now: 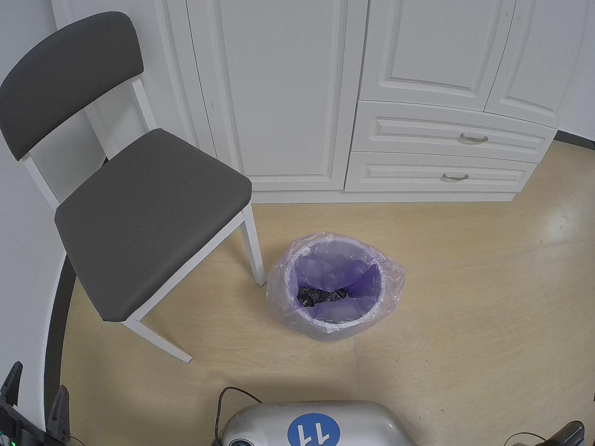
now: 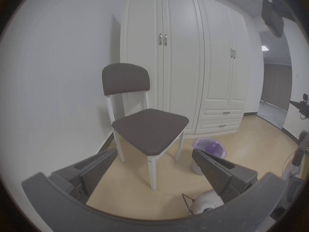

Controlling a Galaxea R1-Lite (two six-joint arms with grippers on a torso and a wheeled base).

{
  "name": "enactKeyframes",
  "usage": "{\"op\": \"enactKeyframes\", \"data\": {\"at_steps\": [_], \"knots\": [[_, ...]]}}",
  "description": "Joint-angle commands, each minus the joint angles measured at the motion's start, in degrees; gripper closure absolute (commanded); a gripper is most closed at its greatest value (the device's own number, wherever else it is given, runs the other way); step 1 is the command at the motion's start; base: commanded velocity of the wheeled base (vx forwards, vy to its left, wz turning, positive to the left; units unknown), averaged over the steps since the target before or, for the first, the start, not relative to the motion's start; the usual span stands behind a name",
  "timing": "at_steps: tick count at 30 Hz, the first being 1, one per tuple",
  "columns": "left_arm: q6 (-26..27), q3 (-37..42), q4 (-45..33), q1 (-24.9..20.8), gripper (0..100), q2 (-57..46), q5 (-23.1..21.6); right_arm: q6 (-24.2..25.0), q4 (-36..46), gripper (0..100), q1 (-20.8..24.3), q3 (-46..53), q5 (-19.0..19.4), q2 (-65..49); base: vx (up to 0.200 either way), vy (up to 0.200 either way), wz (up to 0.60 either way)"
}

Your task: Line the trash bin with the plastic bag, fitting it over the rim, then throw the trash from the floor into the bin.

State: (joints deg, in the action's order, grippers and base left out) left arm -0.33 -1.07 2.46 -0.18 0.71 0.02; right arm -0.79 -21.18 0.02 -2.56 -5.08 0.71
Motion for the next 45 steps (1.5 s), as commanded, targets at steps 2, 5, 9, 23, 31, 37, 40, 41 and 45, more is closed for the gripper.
{"op": "enactKeyframes", "data": {"at_steps": [2,5,9,23,31,37,40,41,45], "knots": [[0.42,0.81,-3.17,0.09,0,-0.44,-0.02,0.62,1.31,0,0.06,2.56,-0.01,-0.71,0.000,0.000,0.00],[0.50,0.98,-2.81,0.01,0,-0.44,-0.02,0.62,3.51,0,-0.02,2.56,-0.01,-0.71,0.000,0.000,0.00],[0.42,0.98,-2.81,0.01,0,-0.44,-0.02,0.09,8.96,0,-0.02,2.56,-0.10,-0.71,0.000,0.000,0.00],[0.77,0.98,-2.73,0.01,0,-0.44,-0.02,-1.49,17.13,0,-0.11,2.56,-0.10,-0.71,0.000,0.000,0.00],[0.86,0.98,-2.73,0.01,0,-0.53,-0.02,-4.04,17.57,0,-0.11,2.56,0.51,-0.71,0.000,0.000,0.00],[0.86,0.98,-2.73,0.01,0,-0.62,-0.11,1.23,17.75,0,-0.11,2.56,4.38,-0.71,0.000,0.000,0.00],[0.94,0.98,-2.73,0.09,0,-0.62,-0.11,3.43,17.75,0,-0.11,2.56,6.75,-0.71,0.000,0.000,0.00],[0.94,1.07,-2.73,0.01,0,-0.62,-0.11,3.60,17.75,0,-0.11,2.56,6.93,-0.71,0.000,0.000,0.00],[0.94,1.07,-2.73,0.09,0,-0.62,-0.11,2.55,17.75,0,-0.11,2.56,7.98,-0.71,0.000,0.000,0.00]]}}
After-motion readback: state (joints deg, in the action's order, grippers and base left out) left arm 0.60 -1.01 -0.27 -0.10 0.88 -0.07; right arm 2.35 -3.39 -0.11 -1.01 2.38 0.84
